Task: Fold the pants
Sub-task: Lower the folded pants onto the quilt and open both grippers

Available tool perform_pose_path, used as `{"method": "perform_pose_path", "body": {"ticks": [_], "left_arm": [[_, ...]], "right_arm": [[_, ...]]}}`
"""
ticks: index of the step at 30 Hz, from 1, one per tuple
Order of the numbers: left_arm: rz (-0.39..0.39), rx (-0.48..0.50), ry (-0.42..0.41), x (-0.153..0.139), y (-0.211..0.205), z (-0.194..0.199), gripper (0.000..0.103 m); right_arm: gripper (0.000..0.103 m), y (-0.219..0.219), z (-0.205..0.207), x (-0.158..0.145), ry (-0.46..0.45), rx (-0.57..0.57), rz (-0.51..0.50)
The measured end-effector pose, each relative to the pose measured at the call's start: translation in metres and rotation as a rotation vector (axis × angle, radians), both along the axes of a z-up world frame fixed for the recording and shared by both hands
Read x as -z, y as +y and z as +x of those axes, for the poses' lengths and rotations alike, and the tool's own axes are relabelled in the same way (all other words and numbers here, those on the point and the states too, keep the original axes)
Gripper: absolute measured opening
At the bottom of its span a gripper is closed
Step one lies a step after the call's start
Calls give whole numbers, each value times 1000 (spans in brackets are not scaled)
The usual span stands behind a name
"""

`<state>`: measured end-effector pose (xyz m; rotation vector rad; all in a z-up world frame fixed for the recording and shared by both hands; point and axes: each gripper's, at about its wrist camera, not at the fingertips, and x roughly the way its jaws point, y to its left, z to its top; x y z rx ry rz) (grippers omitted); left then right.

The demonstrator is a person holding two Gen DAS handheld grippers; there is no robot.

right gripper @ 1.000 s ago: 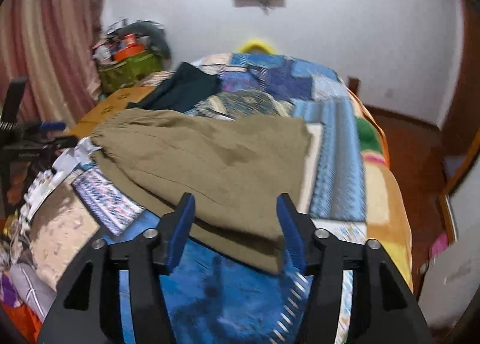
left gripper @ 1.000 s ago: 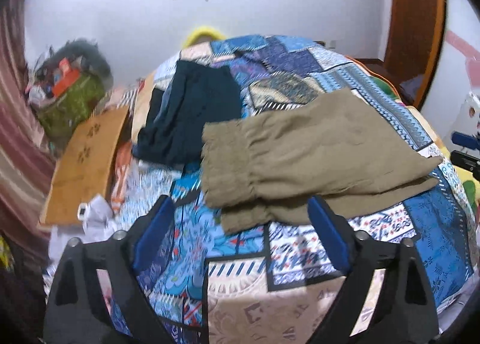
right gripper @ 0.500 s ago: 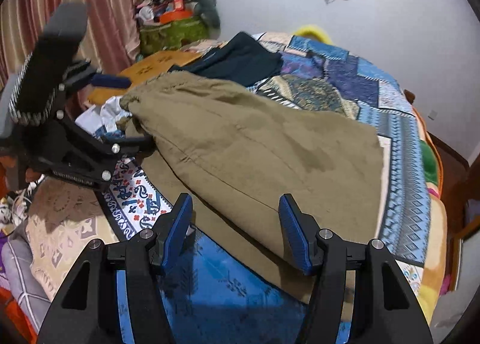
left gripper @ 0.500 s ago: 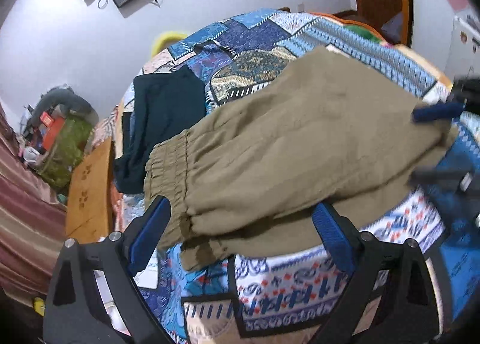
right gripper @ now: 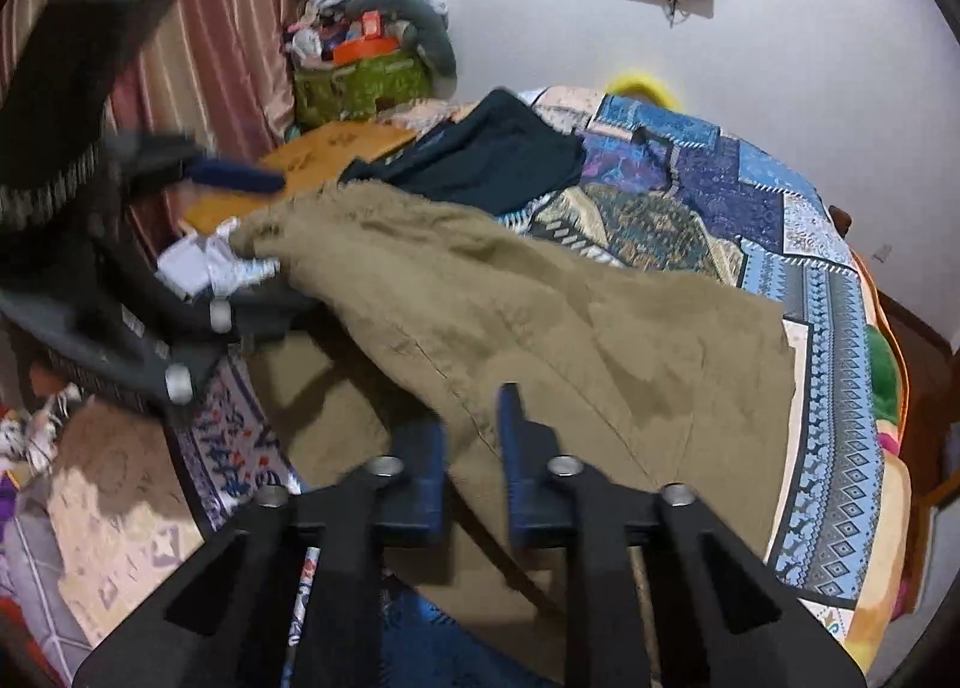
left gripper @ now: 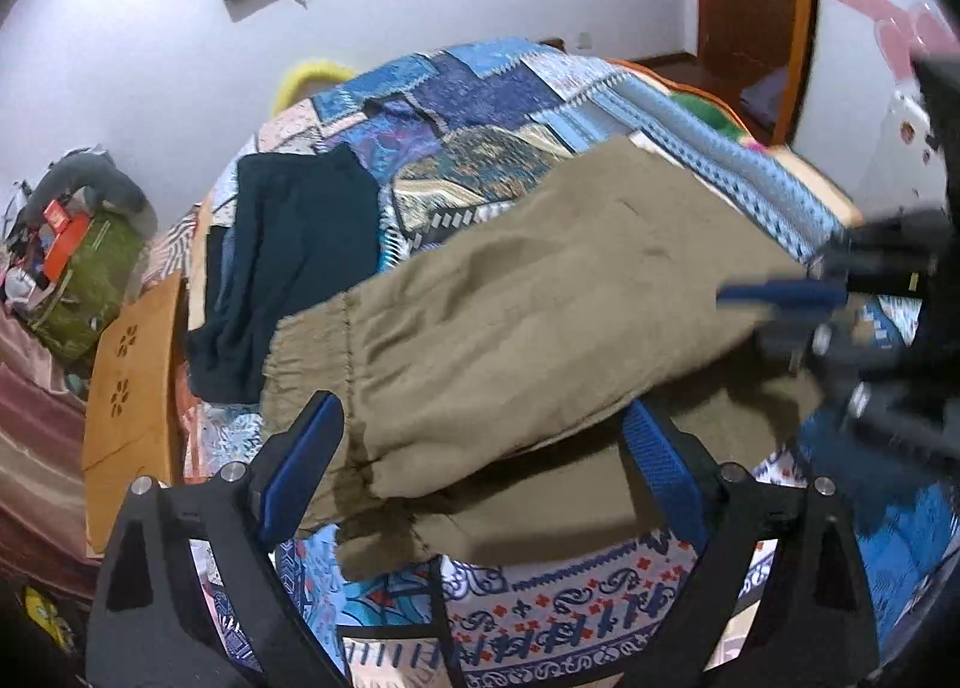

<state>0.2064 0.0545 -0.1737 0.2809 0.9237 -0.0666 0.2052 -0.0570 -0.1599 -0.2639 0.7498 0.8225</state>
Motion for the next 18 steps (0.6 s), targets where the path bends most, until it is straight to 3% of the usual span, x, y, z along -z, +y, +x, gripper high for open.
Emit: {"method": "perform_pose_path", "body": {"ticks": [3,5,7,10,13,18], "left_arm": [[48,4,5,5,-7,0,66],[42,5,4,3,-10,0,40],[30,13,-8,-5,-12,-2,27],[13,30,-53,-21,-17,-11,20],[7,38,-73,-29,-19,-19,18],[-1,34,-37,-18,-18,-28,18]], "right_arm": [[8,-4,-3,-8,-34,7,13],[7,-6,-6,-12,-48,6,16],[6,-10,-8,-16,-64,6,15],[6,-16,-14,-25,-91,11,18],[6,-21,-20,-33,-105,10,31],[6,-22,-30,-29,-96,-6,22]]}}
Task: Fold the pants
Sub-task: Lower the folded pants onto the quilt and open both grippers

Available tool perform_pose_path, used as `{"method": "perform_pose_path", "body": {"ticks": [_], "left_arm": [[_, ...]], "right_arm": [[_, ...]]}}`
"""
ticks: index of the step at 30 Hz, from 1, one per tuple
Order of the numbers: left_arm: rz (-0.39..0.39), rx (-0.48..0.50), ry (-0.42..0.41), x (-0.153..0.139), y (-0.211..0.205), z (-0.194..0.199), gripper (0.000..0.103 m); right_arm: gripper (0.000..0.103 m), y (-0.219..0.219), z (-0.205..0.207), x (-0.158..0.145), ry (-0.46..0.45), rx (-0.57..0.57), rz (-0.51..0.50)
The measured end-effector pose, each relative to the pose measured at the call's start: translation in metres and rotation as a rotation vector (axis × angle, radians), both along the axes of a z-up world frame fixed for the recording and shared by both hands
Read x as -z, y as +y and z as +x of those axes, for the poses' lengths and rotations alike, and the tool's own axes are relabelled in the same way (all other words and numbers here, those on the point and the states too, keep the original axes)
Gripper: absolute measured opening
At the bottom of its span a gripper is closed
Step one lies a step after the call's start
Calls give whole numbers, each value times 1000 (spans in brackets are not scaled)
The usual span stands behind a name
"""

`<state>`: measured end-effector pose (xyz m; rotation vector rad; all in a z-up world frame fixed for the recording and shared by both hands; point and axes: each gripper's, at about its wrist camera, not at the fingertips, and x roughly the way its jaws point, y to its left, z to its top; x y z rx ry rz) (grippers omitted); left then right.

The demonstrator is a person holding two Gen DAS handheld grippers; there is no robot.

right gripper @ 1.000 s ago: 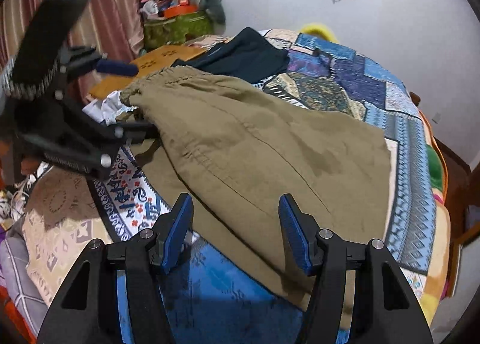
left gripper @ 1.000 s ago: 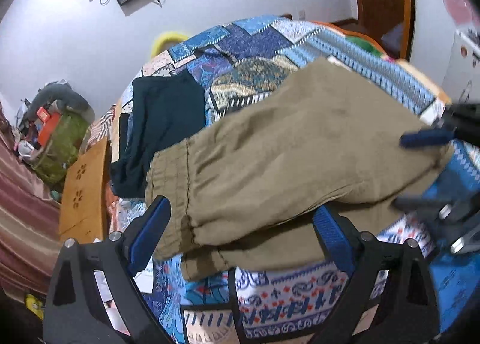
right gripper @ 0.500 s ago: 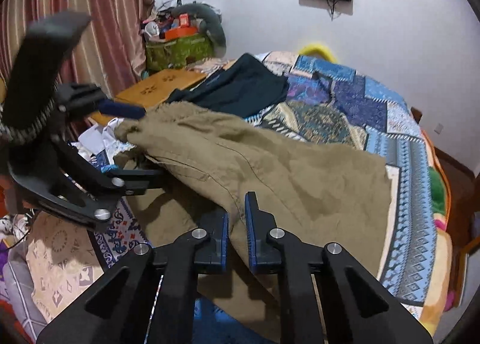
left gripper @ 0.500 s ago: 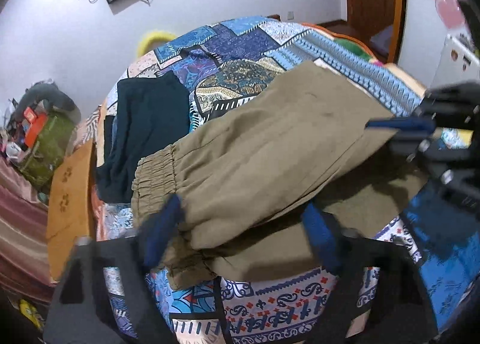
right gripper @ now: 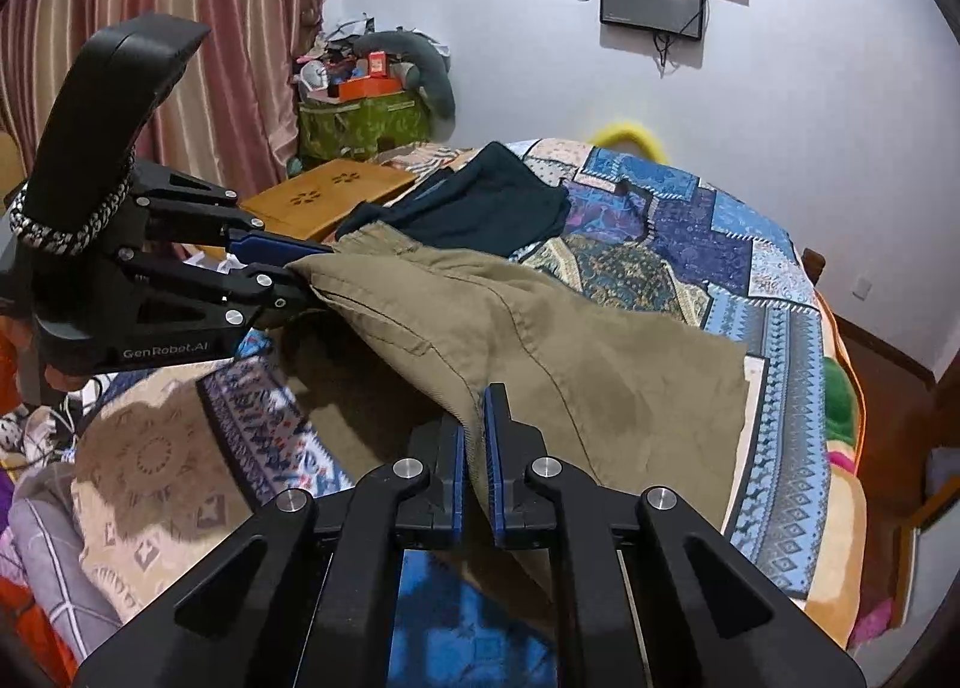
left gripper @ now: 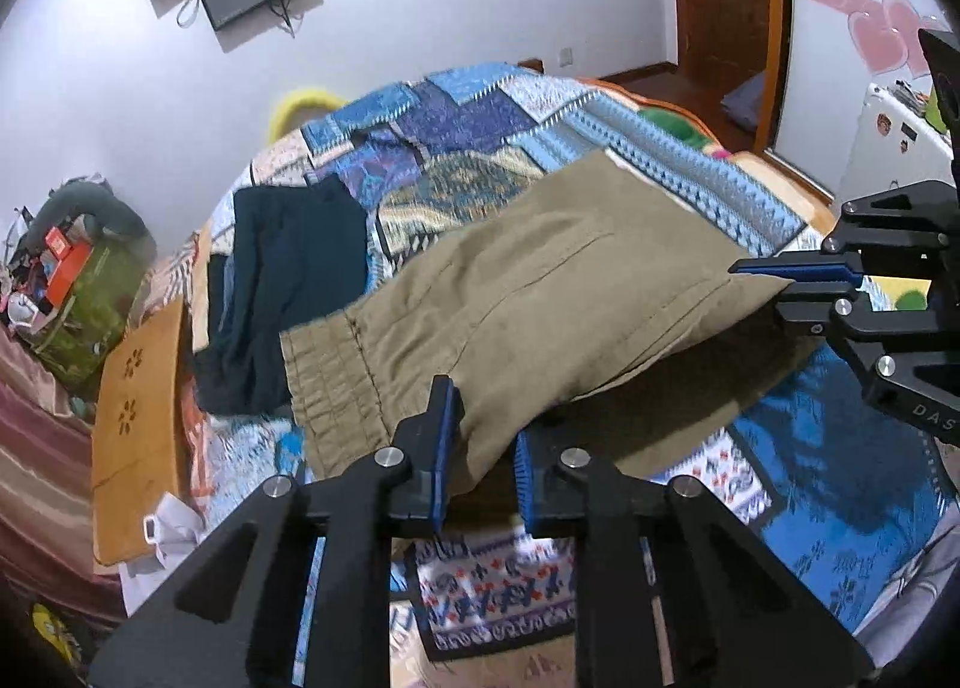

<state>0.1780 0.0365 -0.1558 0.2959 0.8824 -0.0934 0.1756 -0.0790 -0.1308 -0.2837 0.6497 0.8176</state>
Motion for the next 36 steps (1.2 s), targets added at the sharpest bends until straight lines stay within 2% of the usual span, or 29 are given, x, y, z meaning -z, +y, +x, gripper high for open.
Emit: {"method": "perform_pose_path", "body": {"ticks": [6,9,11,13,19,24,26,29,33,34,36], "left_arm": [[-25,-27,77,26,10,-10,23],[-48,-40,85,28,18,-18,33],[-68,-63,86,26,25,-23,66],[-88,-96,72,23,34,-29,80],[-142,-194,45,10,68,-33,81],[-235,-277,50,6,96,-22,82],[-268,-310,68,10,106,-16,82],[-291,-341,108,20,112,-8,82],[-314,-334,158,37,104,-2,82],[-307,-331,156,38,103,-2,78],[-299,-304,151,39,95,-4,61]], "right_arm": [[8,7,-3,22,57,-7,-33],[10,6,-3,30,107,2,-23],[11,3,-2,32,131,19,-11],[14,0,-3,32,147,31,-2],[20,-14,-14,25,159,45,20],[21,-26,-18,10,141,65,51],[24,-32,-16,3,129,83,72],[38,-39,-7,-4,111,133,99],[40,-48,11,2,148,210,127],[40,-50,16,6,165,228,133],[40,-52,22,15,191,253,133]]}}
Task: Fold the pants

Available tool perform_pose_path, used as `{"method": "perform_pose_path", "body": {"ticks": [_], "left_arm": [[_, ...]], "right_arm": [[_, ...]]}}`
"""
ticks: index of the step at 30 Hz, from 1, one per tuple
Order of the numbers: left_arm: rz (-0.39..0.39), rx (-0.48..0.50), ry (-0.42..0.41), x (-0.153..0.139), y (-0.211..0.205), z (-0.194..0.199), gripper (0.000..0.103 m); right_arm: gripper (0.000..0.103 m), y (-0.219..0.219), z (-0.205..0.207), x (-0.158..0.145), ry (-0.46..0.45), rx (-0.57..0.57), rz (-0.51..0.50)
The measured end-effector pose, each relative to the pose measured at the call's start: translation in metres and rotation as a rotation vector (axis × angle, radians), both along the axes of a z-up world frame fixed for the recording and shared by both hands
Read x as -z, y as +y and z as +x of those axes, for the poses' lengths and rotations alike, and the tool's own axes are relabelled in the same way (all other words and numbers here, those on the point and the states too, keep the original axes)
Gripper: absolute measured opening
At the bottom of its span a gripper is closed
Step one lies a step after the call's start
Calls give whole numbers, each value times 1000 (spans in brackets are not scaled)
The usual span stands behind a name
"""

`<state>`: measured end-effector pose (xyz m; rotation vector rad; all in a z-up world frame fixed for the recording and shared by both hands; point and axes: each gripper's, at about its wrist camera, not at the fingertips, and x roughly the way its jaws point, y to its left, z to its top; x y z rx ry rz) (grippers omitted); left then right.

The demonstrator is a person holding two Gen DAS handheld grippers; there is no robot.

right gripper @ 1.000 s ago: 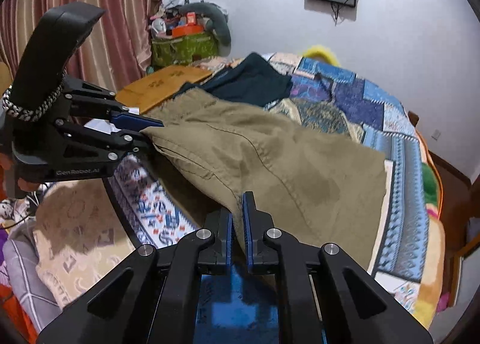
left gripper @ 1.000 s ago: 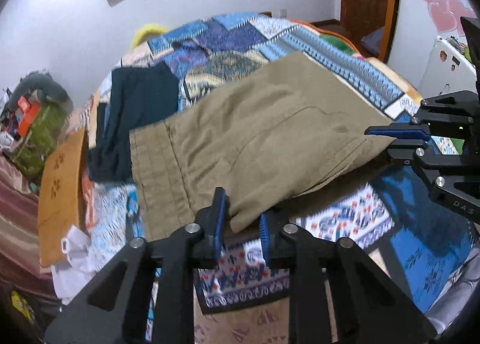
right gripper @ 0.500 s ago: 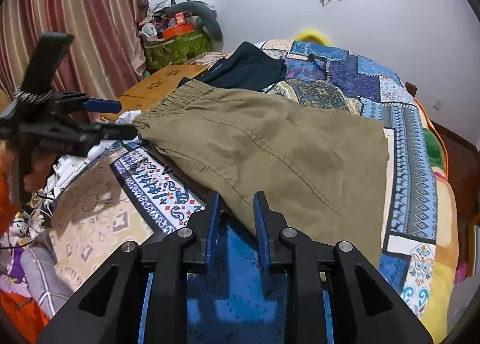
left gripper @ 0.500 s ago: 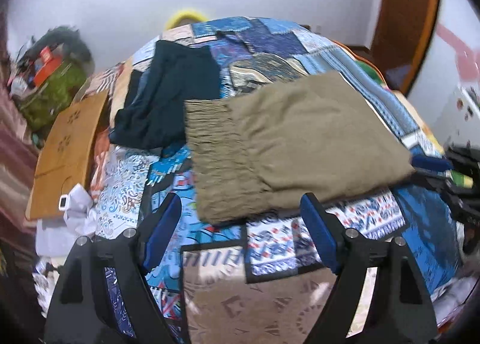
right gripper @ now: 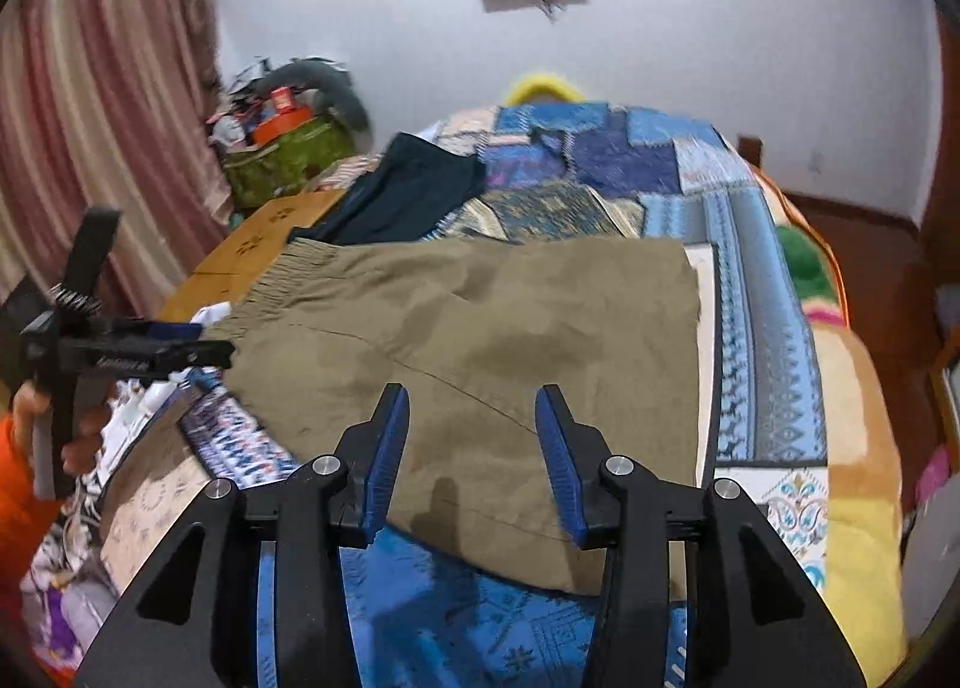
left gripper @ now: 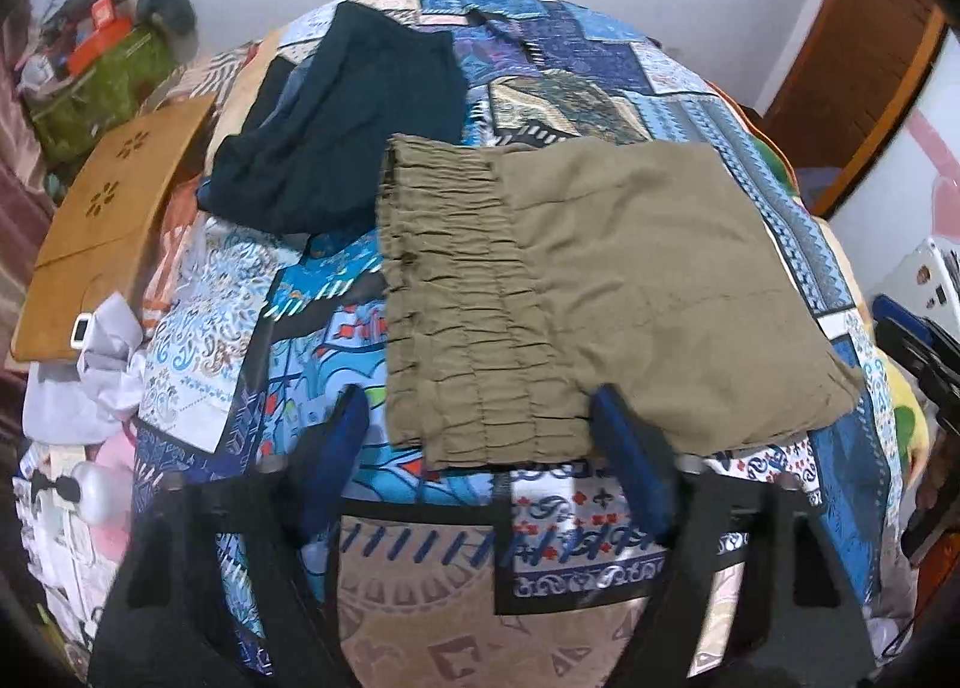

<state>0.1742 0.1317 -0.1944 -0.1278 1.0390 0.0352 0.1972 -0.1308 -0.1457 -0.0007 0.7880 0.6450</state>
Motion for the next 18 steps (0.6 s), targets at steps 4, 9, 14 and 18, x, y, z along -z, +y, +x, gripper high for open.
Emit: {"method": "perform_pose_path", "body": {"ticks": [4,9,14,18], "left_arm": [[99,25,-37,-7,-13,-1,44],[143,27,-96,-25,-12,-1,44],[134,1,-71,-16,1,6,44],[103,-12,-22,11,7,6,47]], "right_arm": [[40,3,5,20,54,8,-11],[40,6,2,25,78,-8,3],[40,11,1,32,95,-25,3],[40,10,3,51,156,-34,-10]]}}
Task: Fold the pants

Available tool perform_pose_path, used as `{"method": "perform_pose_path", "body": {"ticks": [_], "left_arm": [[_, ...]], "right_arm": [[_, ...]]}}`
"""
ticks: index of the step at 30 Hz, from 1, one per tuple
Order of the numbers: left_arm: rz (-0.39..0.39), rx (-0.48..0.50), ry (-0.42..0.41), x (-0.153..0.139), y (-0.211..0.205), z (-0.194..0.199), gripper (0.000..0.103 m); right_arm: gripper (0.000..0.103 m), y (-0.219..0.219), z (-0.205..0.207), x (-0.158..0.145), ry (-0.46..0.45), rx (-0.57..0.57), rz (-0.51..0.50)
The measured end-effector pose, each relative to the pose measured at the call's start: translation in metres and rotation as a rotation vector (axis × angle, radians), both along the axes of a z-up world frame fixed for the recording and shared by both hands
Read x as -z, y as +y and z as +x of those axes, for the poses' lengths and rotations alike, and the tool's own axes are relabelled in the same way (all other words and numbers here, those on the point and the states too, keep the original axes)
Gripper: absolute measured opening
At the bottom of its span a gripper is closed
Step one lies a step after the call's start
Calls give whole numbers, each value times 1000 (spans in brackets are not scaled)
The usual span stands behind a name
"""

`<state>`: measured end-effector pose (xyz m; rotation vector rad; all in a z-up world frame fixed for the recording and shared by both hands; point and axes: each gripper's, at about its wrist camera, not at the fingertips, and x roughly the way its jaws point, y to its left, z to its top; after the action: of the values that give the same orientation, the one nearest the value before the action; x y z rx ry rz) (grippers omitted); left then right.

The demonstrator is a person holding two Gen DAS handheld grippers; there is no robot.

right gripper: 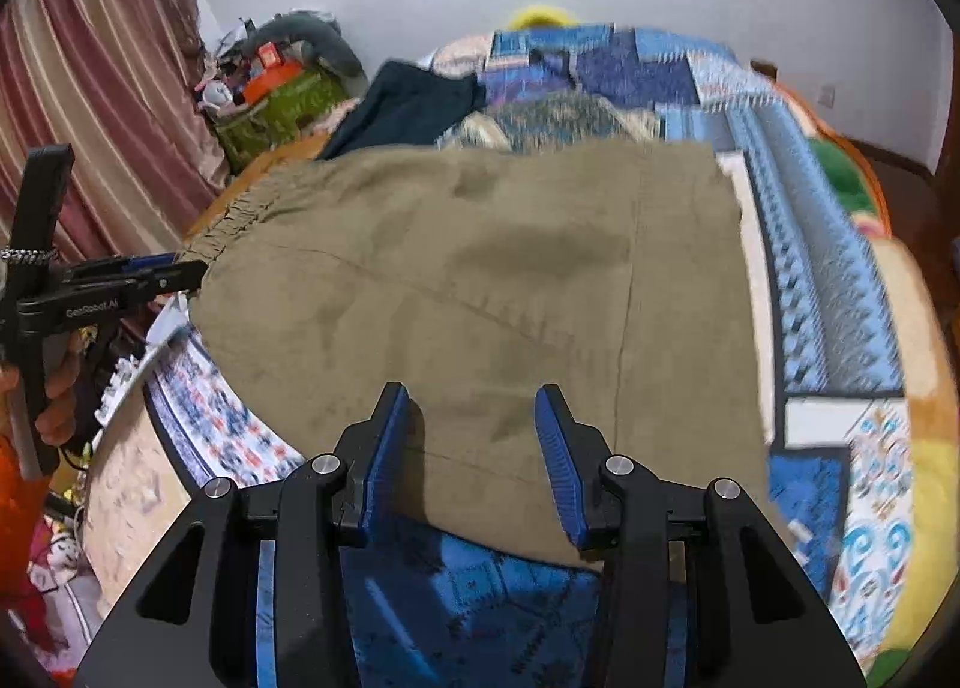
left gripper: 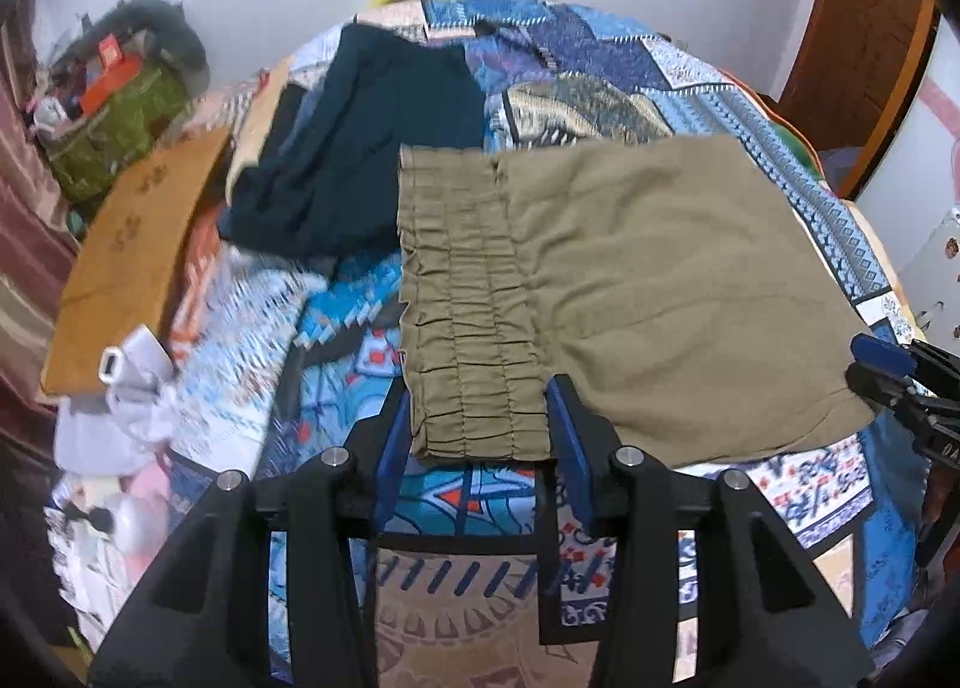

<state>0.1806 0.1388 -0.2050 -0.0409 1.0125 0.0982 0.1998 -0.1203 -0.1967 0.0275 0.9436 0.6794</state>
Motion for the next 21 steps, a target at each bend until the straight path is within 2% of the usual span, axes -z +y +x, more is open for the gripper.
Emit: {"method": "perform_pose_path", "body": {"ticks": [5,13,17,21], "left_arm": [[-24,-18,-16,2,5,-3,53],[-21,-33,-27,5,8,-5,62],[4,-31,-33,5,6,-7,67],[37,-22,-30,1,4,-7,71]], "right_arm": [[39,-18,-1,4,21,41,-15],[37,-58,-17,14,37,111,-60],[37,-64,-23,11,33,120,-78],[37,-67,-29,11,10,123,-157]]}}
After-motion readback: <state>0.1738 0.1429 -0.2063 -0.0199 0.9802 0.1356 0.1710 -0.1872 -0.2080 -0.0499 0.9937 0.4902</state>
